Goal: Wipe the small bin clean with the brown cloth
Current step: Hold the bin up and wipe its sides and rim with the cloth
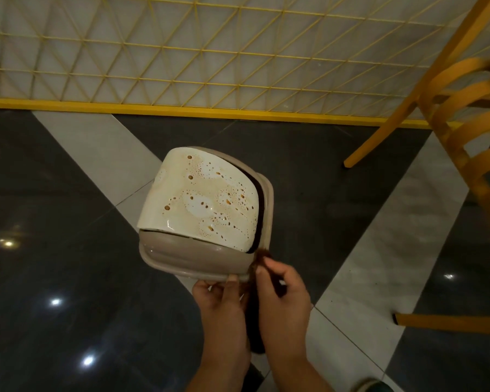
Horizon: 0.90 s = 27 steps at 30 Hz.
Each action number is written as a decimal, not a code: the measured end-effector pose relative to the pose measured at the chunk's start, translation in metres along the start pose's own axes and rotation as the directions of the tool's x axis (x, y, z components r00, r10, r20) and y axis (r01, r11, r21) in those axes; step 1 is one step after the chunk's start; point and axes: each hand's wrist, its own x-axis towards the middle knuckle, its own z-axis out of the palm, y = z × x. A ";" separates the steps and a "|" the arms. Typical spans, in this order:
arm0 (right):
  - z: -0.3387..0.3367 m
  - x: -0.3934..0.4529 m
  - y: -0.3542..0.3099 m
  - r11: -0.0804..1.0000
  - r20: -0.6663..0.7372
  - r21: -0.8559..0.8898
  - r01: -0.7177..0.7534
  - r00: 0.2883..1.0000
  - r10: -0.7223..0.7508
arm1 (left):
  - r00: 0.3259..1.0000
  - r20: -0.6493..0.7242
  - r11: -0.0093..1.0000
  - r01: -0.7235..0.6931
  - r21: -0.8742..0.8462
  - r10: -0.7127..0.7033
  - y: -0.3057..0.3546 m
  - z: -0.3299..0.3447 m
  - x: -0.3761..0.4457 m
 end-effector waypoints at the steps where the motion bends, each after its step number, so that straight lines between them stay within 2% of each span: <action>1: 0.000 -0.007 0.004 1.000 0.001 0.020 -0.013 1.000 0.013 | 1.000 0.007 1.000 0.011 0.011 -0.011 0.001 -0.001 0.000; 6: 0.002 0.029 -0.010 0.998 -0.004 -0.056 0.032 0.999 -0.032 | 0.998 0.026 0.998 -0.056 0.042 0.054 0.001 -0.002 0.001; 9: 0.006 0.068 -0.030 0.982 -0.002 -0.180 0.058 0.998 -0.059 | 0.998 0.046 0.995 -0.054 0.083 0.051 0.001 -0.008 0.008; 11: 0.007 0.082 -0.037 0.972 0.009 -0.233 0.034 0.999 -0.032 | 0.996 0.081 0.992 -0.057 0.111 0.048 0.006 -0.014 0.014; 13: 0.006 0.082 -0.035 0.978 -0.001 -0.207 -0.013 1.000 0.013 | 0.994 0.092 0.990 -0.071 0.126 0.059 0.012 -0.017 0.018; 18: 0.010 0.053 -0.020 0.996 0.013 -0.058 -0.060 0.998 0.061 | 0.976 -0.131 0.984 -0.173 0.036 0.176 0.011 -0.019 0.019; 21: 0.008 0.031 -0.010 0.984 0.099 -0.136 0.113 0.990 -0.100 | 0.964 -0.184 0.981 -0.194 0.010 0.193 0.005 -0.015 0.014; 23: 0.004 0.019 -0.003 0.875 0.216 -0.323 0.360 0.929 -0.302 | 0.962 -0.163 0.975 -0.220 0.009 0.218 0.006 -0.012 0.012; 25: -0.001 0.020 0.003 0.650 0.371 -0.463 0.602 0.798 -0.475 | 0.963 -0.153 0.975 -0.221 0.009 0.220 0.007 -0.014 0.014; 27: -0.010 0.037 -0.003 0.460 0.445 -0.560 0.689 0.719 -0.534 | 0.967 -0.153 0.978 -0.207 0.005 0.205 0.008 -0.017 0.015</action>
